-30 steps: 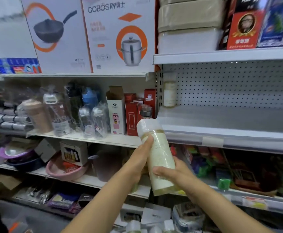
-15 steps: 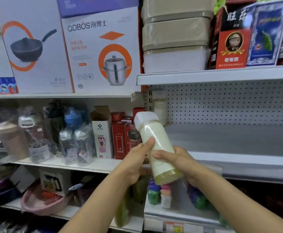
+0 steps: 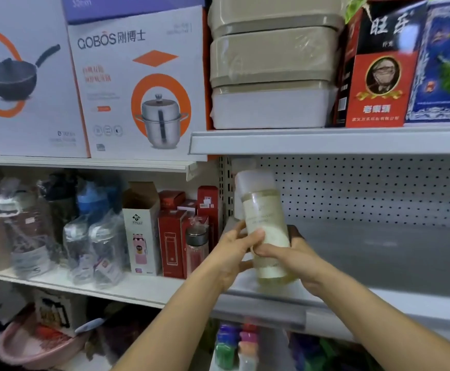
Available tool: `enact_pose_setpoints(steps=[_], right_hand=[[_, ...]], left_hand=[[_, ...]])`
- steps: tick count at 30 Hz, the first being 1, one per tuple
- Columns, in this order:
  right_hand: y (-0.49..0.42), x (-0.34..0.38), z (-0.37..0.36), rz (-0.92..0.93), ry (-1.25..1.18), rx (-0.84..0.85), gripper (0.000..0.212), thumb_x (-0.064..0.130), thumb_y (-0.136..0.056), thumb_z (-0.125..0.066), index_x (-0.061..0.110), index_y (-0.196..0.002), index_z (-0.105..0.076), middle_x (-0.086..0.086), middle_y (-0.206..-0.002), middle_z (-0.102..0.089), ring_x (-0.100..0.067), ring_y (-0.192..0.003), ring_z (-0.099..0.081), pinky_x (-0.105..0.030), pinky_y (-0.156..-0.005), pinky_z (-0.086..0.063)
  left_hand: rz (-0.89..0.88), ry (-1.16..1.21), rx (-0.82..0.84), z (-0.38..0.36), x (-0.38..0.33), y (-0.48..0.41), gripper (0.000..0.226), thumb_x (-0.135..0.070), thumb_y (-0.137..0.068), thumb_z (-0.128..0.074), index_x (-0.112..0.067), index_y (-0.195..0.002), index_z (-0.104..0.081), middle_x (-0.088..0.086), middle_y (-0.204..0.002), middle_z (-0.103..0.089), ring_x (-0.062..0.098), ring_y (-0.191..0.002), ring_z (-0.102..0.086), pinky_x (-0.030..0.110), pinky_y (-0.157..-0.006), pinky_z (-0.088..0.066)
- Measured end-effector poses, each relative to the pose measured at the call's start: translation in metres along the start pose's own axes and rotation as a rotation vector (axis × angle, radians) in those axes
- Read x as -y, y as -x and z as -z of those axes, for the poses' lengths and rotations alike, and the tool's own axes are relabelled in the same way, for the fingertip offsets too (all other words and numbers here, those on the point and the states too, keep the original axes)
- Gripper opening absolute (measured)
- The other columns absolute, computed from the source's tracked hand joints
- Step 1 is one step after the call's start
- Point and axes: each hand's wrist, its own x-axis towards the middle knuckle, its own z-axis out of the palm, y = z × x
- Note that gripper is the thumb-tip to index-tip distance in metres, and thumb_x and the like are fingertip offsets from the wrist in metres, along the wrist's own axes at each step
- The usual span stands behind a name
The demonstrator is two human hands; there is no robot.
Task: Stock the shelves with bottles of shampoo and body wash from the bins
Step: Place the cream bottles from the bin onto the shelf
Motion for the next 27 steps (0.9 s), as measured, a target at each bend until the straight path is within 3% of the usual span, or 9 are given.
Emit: enact_pose_setpoints(steps=[2, 4, 6, 10, 15, 18, 22, 27], right_hand=[[-0.012, -0.007, 0.009, 0.023, -0.020, -0.020, 0.080, 0.029, -0.055, -0.093, 0.025, -0.121, -0.046, -0.002, -0.109, -0.070, -0.020, -0.097, -0.070, -0.040, -0.080, -0.059], [-0.021, -0.013, 0.017, 0.065, -0.008, -0.034, 0.076, 0.018, -0.063, -0.092, 0.026, -0.121, -0.043, 0.001, -0.110, -0.068, -0.017, -0.100, -0.068, -0.034, -0.080, -0.057], [-0.032, -0.017, 0.023, 0.105, 0.025, -0.041, 0.070, 0.012, -0.065, -0.090, 0.028, -0.118, -0.048, 0.004, -0.107, -0.070, -0.014, -0.100, -0.068, -0.031, -0.079, -0.056], [-0.059, -0.028, 0.033, 0.192, 0.061, -0.044, 0.062, 0.005, -0.062, -0.089, 0.031, -0.111, -0.060, 0.004, -0.103, -0.075, -0.015, -0.098, -0.071, -0.036, -0.081, -0.060], [-0.108, -0.047, 0.046, 0.152, 0.170, -0.111, 0.099, 0.039, -0.034, -0.096, 0.033, -0.121, -0.049, 0.005, -0.114, -0.070, -0.014, -0.105, -0.068, -0.038, -0.081, -0.060], [-0.155, -0.065, 0.052, 0.103, 0.264, -0.145, 0.112, 0.054, -0.024, -0.095, 0.027, -0.122, -0.049, 0.005, -0.112, -0.068, -0.018, -0.104, -0.068, -0.038, -0.077, -0.061], [-0.163, -0.042, 0.045, 0.056, 0.356, -0.242, 0.081, 0.031, -0.059, -0.090, 0.016, -0.114, -0.033, 0.000, -0.113, -0.055, -0.020, -0.102, -0.059, -0.043, -0.088, -0.056], [-0.197, -0.043, 0.046, 0.041, 0.400, -0.243, 0.067, 0.023, -0.073, -0.085, 0.016, -0.110, -0.029, 0.000, -0.111, -0.051, -0.018, -0.100, -0.053, -0.035, -0.088, -0.051]], left_hand=[[-0.023, -0.011, 0.024, -0.006, 0.003, -0.014, 0.047, -0.013, -0.096, -0.062, -0.027, -0.140, -0.050, 0.000, -0.126, -0.068, 0.016, -0.114, -0.066, 0.032, -0.087, -0.056], [-0.054, -0.020, 0.035, -0.013, 0.007, -0.025, 0.044, -0.005, -0.095, -0.061, -0.028, -0.133, -0.055, 0.001, -0.124, -0.069, 0.015, -0.112, -0.067, 0.029, -0.086, -0.056], [-0.080, -0.024, 0.025, -0.018, 0.010, -0.035, 0.043, 0.000, -0.093, -0.061, -0.030, -0.124, -0.060, -0.001, -0.120, -0.070, 0.013, -0.110, -0.067, 0.027, -0.086, -0.056], [-0.115, -0.074, 0.001, -0.024, 0.018, -0.066, 0.052, 0.001, -0.091, -0.064, -0.032, -0.130, -0.056, -0.002, -0.127, -0.066, 0.018, -0.121, -0.060, 0.033, -0.097, -0.053], [-0.062, -0.159, -0.046, -0.028, 0.034, -0.110, 0.069, -0.010, -0.095, -0.061, -0.036, -0.152, -0.034, 0.006, -0.132, -0.063, 0.026, -0.114, -0.065, 0.025, -0.079, -0.055], [-0.049, -0.154, -0.038, -0.026, 0.041, -0.133, 0.062, -0.014, -0.095, -0.062, -0.034, -0.148, -0.038, 0.002, -0.134, -0.063, 0.018, -0.114, -0.064, 0.028, -0.090, -0.053], [0.007, -0.137, -0.131, -0.025, 0.051, -0.164, 0.061, -0.017, -0.092, -0.064, -0.029, -0.147, -0.040, 0.001, -0.134, -0.061, 0.018, -0.121, -0.060, 0.040, -0.109, -0.046], [0.073, -0.152, -0.200, -0.022, 0.056, -0.196, 0.061, -0.023, -0.093, -0.064, -0.036, -0.148, -0.041, 0.006, -0.138, -0.059, 0.028, -0.129, -0.055, 0.046, -0.113, -0.040]])
